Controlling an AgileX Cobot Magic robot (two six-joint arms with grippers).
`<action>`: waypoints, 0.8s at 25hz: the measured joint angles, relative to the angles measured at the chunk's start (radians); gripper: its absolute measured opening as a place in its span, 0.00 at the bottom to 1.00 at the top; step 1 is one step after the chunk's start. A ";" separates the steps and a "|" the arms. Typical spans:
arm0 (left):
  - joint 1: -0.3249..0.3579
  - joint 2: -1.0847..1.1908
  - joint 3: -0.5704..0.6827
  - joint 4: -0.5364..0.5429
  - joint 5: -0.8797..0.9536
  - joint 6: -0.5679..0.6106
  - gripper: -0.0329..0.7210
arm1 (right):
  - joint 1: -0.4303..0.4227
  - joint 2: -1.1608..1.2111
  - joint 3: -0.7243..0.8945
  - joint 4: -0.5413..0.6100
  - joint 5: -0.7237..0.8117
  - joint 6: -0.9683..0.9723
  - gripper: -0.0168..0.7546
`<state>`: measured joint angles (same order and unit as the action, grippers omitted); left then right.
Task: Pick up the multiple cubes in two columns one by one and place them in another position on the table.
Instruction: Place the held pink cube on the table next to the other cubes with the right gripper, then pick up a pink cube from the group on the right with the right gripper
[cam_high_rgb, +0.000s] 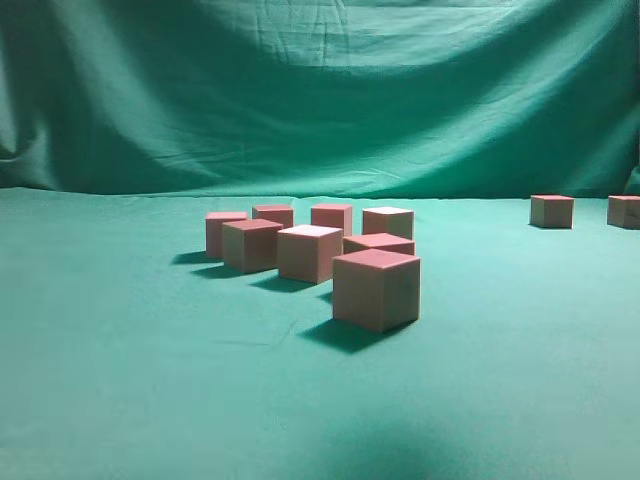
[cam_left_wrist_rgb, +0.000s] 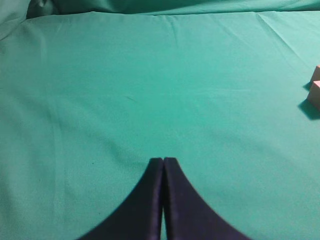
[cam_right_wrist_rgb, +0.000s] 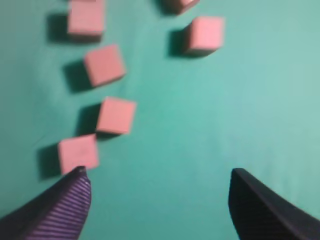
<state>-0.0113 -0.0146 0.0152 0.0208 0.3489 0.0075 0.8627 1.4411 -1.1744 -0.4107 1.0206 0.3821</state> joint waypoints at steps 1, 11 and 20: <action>0.000 0.000 0.000 0.000 0.000 0.000 0.04 | -0.041 -0.011 -0.022 -0.005 0.007 0.002 0.74; 0.000 0.000 0.000 0.000 0.000 0.000 0.04 | -0.516 0.141 -0.264 0.098 0.042 -0.076 0.74; 0.000 0.000 0.000 0.000 0.000 0.000 0.04 | -0.713 0.534 -0.613 0.327 0.131 -0.265 0.74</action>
<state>-0.0113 -0.0146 0.0152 0.0208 0.3489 0.0075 0.1495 1.9753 -1.7875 -0.0836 1.1518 0.1171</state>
